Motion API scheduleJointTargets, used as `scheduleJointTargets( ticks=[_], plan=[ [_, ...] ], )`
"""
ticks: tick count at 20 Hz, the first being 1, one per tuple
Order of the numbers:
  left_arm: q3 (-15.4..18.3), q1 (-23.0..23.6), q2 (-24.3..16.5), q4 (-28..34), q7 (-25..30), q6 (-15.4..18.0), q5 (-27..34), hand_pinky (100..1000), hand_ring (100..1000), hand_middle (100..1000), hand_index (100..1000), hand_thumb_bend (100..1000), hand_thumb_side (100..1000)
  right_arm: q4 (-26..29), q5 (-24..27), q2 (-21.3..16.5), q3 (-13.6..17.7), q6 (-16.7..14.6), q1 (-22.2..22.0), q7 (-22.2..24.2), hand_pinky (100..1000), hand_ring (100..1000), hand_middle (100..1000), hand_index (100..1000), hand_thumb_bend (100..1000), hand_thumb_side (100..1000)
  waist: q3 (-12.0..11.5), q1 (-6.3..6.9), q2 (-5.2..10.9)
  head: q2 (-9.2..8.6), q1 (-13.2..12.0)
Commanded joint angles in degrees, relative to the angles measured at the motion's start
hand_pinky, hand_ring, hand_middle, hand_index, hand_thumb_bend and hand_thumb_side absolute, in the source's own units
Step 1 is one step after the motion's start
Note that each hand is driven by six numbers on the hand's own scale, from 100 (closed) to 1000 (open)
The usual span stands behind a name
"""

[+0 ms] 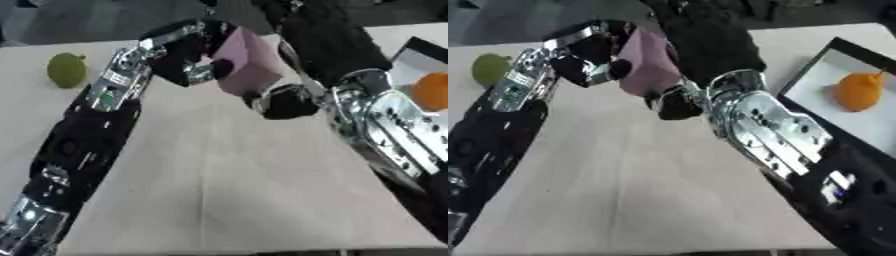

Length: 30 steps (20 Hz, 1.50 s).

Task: Pick up the objects with one hand, pass them to the other hand, and then place them into the box on the other side of the table.

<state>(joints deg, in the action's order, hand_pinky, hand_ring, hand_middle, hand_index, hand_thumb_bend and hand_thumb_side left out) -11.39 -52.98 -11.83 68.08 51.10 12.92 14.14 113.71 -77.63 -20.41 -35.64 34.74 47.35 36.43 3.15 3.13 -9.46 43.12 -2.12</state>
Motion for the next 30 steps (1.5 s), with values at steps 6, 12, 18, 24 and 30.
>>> scheduleJointTargets(
  ticks=[6, 12, 18, 24, 30],
  plan=[
    [-1.09, -1.44, 0.1, 2.75, 0.87, 0.2, 1.06, 544, 377, 346, 416, 100, 300, 0.89, 2.87, -0.19, 0.06, 5.36, 0.54, 3.0, 845, 845, 780, 951, 536, 330, -0.08, -0.05, 0.72, -0.33, 0.33],
    [-1.99, -1.35, 0.17, 3.71, 0.87, 0.5, 1.57, 545, 377, 346, 416, 100, 299, 0.89, 6.03, -0.35, -0.11, 8.2, 0.39, 3.21, 831, 810, 713, 875, 473, 306, -0.1, -0.05, 0.72, -0.21, 0.53],
    [-2.66, -1.28, 0.11, 4.76, 0.87, 0.13, 2.46, 545, 377, 347, 417, 100, 300, 0.89, 8.23, -0.52, -0.27, 9.54, 0.31, 1.35, 781, 684, 481, 622, 212, 186, -0.13, -0.05, 0.75, 0.01, 0.7],
    [-2.75, -0.9, -0.25, 4.73, 0.87, -0.47, 2.19, 550, 388, 360, 435, 100, 316, 0.89, 5.2, -0.89, 0.15, 8.8, 0.23, -5.97, 690, 540, 307, 348, 100, 199, -0.11, -0.04, 0.78, -0.03, 0.79],
    [-2.67, -0.08, -0.8, 3.0, 0.87, 0.7, 0.11, 569, 415, 393, 470, 100, 371, 0.89, 0.69, -1.46, 0.6, 8.49, -0.17, -9.95, 660, 519, 285, 328, 100, 198, -0.02, -0.02, 0.75, -0.18, 0.99]
  ],
)
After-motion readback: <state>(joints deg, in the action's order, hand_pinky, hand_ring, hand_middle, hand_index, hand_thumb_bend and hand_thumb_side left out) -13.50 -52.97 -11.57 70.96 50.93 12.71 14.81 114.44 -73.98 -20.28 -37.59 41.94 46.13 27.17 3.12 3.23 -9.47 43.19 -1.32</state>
